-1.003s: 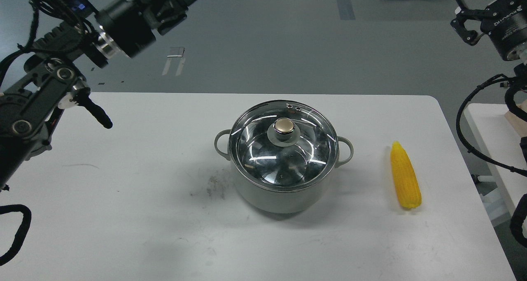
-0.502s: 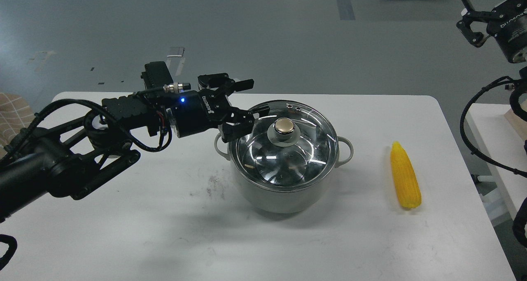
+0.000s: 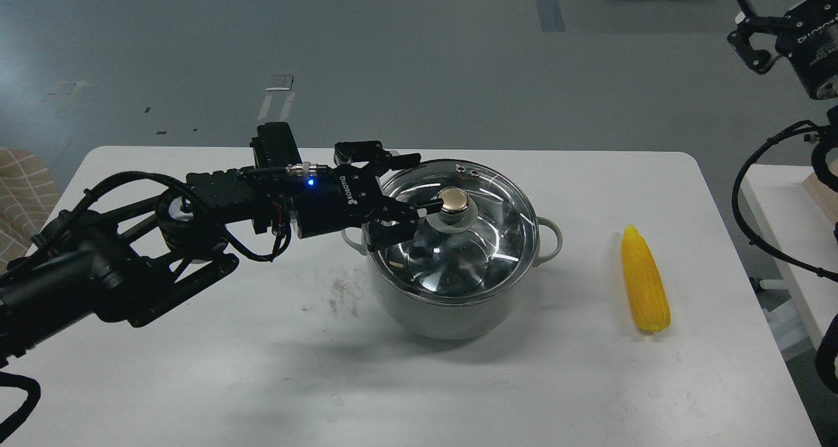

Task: Open pot and put corn in
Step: 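Close the left gripper on the lid's brass knob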

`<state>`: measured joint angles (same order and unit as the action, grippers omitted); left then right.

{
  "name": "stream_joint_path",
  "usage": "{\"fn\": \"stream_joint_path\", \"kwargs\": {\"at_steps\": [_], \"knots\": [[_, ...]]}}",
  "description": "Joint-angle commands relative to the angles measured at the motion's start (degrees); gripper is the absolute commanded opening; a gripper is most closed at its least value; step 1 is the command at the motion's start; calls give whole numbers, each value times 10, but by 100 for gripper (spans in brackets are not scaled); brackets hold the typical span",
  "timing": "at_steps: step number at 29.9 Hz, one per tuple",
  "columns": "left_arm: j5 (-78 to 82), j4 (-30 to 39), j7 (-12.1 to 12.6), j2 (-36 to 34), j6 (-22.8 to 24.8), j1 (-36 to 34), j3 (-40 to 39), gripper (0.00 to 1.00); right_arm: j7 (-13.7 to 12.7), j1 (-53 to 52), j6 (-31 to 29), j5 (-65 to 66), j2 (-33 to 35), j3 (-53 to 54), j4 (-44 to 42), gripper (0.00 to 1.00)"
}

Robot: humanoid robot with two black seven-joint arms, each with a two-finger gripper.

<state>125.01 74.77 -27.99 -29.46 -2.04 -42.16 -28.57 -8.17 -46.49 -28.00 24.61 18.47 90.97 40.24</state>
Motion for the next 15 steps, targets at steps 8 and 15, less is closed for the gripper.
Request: {"fn": "stream_joint_path", "kwargs": {"at_steps": [8, 15], "knots": [[0, -29, 0, 31, 6, 5, 2, 76, -1, 3, 0, 1, 0, -2, -2, 100], [0, -30, 0, 33, 5, 5, 22, 74, -1, 7, 0, 1, 0, -2, -2, 100]]}}
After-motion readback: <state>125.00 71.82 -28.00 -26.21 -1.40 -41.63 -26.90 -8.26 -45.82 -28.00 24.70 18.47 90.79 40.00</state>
